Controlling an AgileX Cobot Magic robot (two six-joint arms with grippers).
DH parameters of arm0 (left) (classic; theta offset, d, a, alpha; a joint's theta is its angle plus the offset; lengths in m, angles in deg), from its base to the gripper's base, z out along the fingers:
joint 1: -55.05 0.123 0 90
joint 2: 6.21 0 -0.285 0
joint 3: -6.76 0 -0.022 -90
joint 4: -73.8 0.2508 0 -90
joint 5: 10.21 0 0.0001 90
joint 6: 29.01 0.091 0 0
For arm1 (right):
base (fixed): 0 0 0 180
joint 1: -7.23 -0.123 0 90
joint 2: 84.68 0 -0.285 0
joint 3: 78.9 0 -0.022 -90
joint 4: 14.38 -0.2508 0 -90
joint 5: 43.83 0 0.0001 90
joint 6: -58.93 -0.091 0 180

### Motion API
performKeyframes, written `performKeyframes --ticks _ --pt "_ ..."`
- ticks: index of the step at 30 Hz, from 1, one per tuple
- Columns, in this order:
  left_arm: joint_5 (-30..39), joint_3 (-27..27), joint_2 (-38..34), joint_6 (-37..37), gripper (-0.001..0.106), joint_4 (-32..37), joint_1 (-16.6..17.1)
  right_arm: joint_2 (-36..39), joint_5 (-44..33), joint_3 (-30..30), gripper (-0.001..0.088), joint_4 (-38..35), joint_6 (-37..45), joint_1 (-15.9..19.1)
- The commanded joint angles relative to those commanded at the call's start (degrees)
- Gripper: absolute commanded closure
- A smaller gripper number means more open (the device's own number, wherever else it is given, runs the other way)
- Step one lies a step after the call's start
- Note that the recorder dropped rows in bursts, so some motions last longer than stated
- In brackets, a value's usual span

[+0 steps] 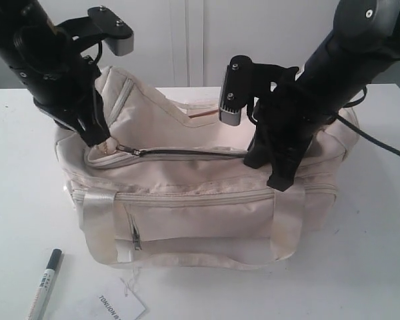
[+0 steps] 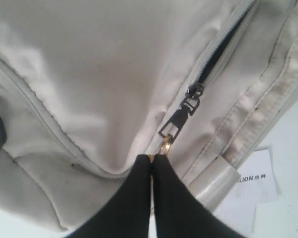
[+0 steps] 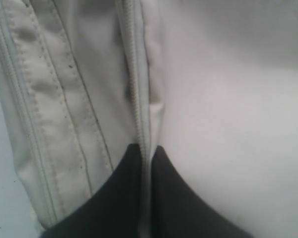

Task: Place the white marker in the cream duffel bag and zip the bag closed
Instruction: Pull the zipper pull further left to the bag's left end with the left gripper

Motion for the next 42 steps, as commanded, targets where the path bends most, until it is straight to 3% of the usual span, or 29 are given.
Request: performKeyframes --ticks 13,25,37,39,42 --pt "3.7 0.0 1.3 -0.5 0.105 3.6 0.8 0.0 1.3 0.0 0.0868 4.7 0.0 1.0" --pt "4.4 0.0 1.3 -0.6 0.105 0.7 8.9 0.0 1.4 0.0 0.0868 5.3 0.0 1.3" --pt "3.1 0.0 1.3 -0.6 0.105 -1.8 9.8 0.0 1.4 0.0 0.0863 4.9 0.0 1.3" --pt "3.1 0.0 1.3 -0.6 0.105 -3.5 9.8 0.0 1.9 0.0 0.0815 4.6 0.0 1.3" --pt "2.9 0.0 1.3 0.8 0.105 -7.7 9.8 0.0 4.0 -0.1 0.0652 3.4 0.0 1.3"
